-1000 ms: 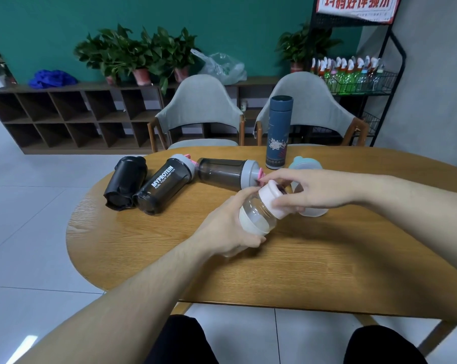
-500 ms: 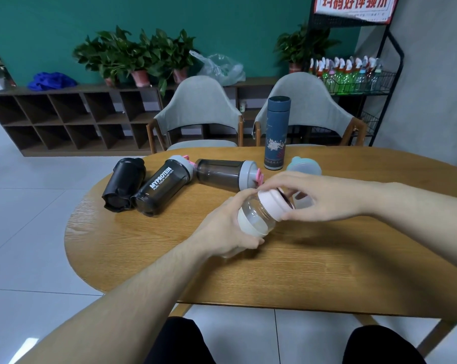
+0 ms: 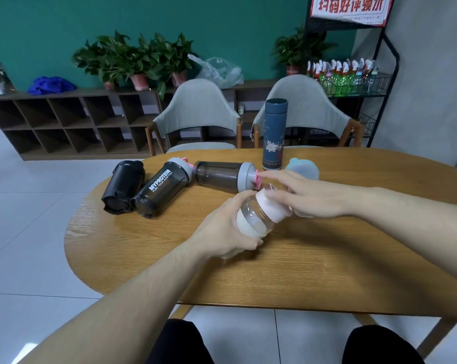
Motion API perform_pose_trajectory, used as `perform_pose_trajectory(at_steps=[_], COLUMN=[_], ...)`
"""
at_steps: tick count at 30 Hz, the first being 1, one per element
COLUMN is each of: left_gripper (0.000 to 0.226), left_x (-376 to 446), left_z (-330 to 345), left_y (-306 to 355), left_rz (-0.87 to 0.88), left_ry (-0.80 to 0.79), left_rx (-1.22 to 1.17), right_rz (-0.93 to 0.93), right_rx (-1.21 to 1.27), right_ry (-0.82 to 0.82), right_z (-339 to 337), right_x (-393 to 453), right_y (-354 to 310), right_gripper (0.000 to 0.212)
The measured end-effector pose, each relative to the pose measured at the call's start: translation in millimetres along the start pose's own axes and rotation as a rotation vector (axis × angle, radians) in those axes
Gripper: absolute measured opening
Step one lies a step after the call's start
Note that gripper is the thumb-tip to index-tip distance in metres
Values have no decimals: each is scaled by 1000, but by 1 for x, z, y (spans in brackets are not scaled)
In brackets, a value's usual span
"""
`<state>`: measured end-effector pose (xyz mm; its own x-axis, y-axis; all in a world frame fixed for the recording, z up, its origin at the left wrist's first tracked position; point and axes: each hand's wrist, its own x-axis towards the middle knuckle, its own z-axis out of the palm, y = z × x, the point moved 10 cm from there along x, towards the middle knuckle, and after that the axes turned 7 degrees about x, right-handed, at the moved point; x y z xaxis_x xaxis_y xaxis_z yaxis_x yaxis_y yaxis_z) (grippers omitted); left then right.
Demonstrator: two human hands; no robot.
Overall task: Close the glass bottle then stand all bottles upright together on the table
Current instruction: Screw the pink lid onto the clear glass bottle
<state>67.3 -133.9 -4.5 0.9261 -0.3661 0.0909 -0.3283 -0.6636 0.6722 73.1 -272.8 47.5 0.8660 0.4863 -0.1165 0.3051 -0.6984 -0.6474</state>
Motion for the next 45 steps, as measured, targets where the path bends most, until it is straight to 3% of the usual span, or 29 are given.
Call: perform_pose_trajectory(at_steps=[3,6,11,16,17,19,22,24,28,34,37,38,40,43,45], left_gripper=[95,95,91,86,86,85,86,85,86,86,86,85,86,86,85], left_x=[0,1,0,0,-1,-2,-4,-5,-8,-9,-8,-8,-8,-8,-7], left_z=[-1,-2,-1,1,0,-2,-5,-8,-9,-7,-6,-6,-7,-9,-9], left_y=[1,1,2,3,3,2,2,3,8,11,12,10,8,6,5], left_rz=[13,15,19,27,27,14,0,-12,-25,-17,5,1,-7,-8,-12], left_ry=[7,4,4,-9,-6,0,9,14,5,4,17,19,23,29,15], left_rx=[18,23,-3,-22,-32,-70,-93,-110,-88,-103,-100,-111,-128,-134,-135], right_rz=[-265,-305,-57,299,264,11,-382,-431,-365,-3,244,241,17,-399,-533], right_rx=[-305,-363,-149,68,86,16,-380,-511,-474,-123,23,60,20,-411,-515], right_ry=[-35,-44,63,109,127,145,54,-14,9,136,113,106,116,41,14], right_z=[1,5,6,8,3,-6,-2,7,8,9,11,9,2,5,11], right_x=[-17,-15,8,15,13,4,-16,-17,-9,21,24,21,12,-9,-17], right_y=[-14,-11,-1,20,18,2,-22,-19,-22,-8,9,8,-9,-36,-42], right_gripper=[58,52,45,71,68,57,65,62,50,39,59,60,55,60,57])
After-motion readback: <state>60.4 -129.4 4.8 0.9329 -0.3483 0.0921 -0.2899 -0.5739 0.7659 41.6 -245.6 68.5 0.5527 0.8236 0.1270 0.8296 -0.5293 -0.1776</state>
